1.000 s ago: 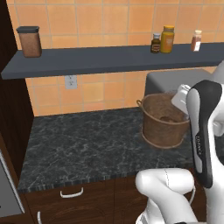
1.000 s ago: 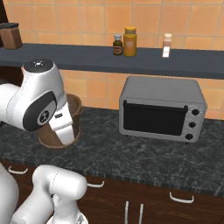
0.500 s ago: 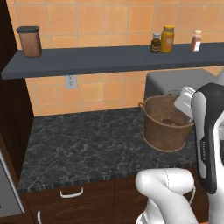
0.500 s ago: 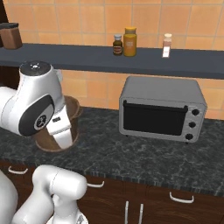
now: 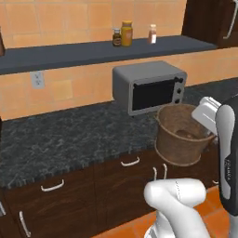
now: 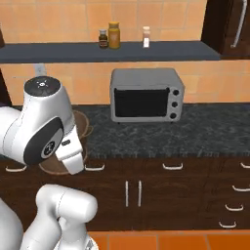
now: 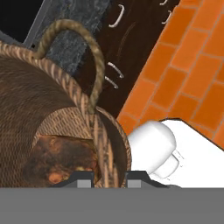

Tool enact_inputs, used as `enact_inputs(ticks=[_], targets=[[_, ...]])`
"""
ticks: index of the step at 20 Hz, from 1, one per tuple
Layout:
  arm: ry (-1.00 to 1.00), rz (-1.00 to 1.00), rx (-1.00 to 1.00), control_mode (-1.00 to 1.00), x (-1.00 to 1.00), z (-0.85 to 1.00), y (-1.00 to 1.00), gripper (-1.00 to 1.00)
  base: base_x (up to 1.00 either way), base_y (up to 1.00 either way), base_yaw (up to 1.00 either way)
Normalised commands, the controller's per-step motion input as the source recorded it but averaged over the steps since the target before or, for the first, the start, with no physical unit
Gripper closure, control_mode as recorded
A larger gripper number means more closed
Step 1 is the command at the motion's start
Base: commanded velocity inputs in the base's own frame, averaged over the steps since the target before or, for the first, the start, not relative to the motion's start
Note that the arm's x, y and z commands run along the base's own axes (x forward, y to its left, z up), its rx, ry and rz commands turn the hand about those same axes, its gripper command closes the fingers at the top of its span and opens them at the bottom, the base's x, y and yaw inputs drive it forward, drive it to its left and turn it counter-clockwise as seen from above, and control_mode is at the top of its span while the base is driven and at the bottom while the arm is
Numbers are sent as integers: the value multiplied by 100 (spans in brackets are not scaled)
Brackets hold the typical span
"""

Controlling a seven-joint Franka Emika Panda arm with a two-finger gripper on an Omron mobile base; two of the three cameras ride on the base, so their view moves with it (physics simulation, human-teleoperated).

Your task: Open the cabinet, pick up the bread from the cabinet and place it in the basket. Then move the basket to the dining counter.

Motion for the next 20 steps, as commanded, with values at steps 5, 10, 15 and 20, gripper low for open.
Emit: enact_inputs(ticks=[5, 10, 15, 20], targets=[[0, 0, 0, 100, 0, 0, 0, 100, -18, 2, -85], [0, 0, 0, 100, 0, 0, 0, 100, -2, -31, -82], [0, 0, 0, 100, 0, 0, 0, 100, 0, 0, -99], [0, 0, 0, 100, 0, 0, 0, 100, 0, -7, -97]])
